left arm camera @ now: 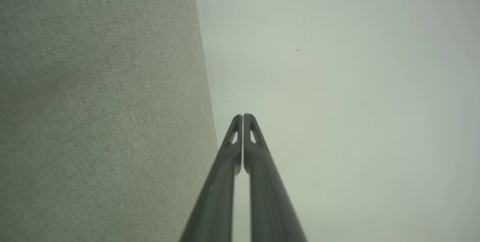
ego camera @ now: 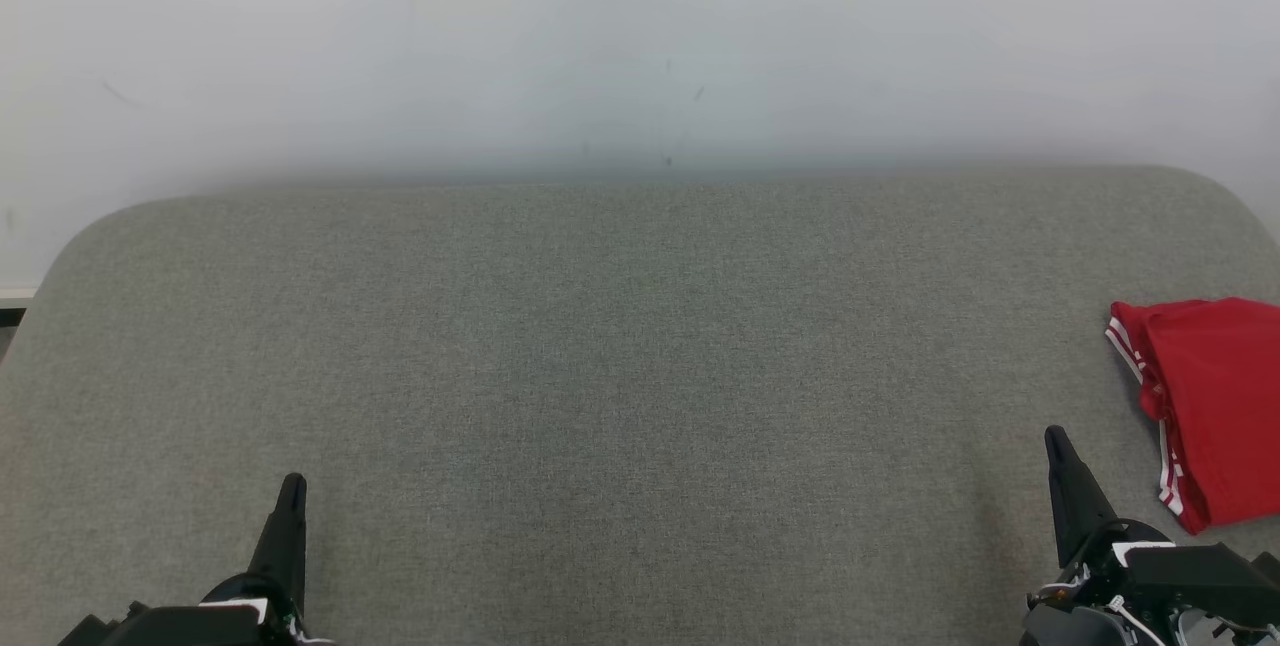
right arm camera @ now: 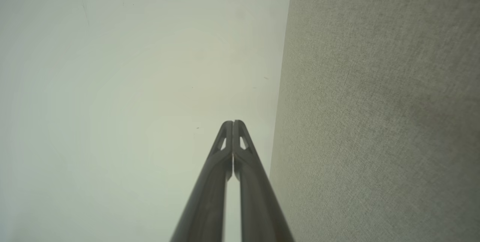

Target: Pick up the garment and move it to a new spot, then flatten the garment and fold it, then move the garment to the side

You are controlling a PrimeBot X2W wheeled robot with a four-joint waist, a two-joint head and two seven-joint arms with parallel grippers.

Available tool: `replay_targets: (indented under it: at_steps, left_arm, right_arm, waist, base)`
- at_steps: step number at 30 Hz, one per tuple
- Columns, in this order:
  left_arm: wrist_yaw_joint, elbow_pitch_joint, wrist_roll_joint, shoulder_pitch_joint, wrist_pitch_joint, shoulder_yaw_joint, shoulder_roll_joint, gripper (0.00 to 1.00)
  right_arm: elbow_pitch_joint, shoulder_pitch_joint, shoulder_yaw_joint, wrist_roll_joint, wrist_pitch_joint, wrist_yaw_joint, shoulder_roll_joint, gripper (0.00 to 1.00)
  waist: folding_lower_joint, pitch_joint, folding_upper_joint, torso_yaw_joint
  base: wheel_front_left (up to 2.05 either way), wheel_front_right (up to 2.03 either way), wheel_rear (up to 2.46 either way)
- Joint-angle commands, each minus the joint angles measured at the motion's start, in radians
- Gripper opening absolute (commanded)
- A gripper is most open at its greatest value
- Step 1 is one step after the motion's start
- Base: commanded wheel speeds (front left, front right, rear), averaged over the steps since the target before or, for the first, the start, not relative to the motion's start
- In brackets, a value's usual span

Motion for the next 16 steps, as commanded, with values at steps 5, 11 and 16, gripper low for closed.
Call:
replay_targets:
  at_steps: [5, 11, 16]
  left_arm:
    - [-0.001, 0.001, -0.005, -0.008, 0.0, 0.001, 0.004, 0.0]
    - [-0.001, 0.001, -0.005, -0.008, 0.0, 0.001, 0.004, 0.0]
    - [-0.001, 0.001, -0.005, -0.008, 0.0, 0.001, 0.004, 0.0]
  right_arm:
    - [-0.002, -0.004, -0.001, 0.002, 0.003, -0.002, 0.001, 0.0]
    - [-0.002, -0.004, -0.001, 0.002, 0.002, -0.002, 0.001, 0.0]
    - [-0.002, -0.004, -0.001, 0.002, 0.002, -0.002, 0.001, 0.0]
  waist:
    - [0.0, 0.0, 0.0, 0.0]
    - [0.0, 0.0, 0.0, 0.0]
    - [0.0, 0.0, 0.0, 0.0]
  base:
    - [0.0, 0.0, 0.0]
    - [0.0, 0.0, 0.0]
    - [0.0, 0.0, 0.0]
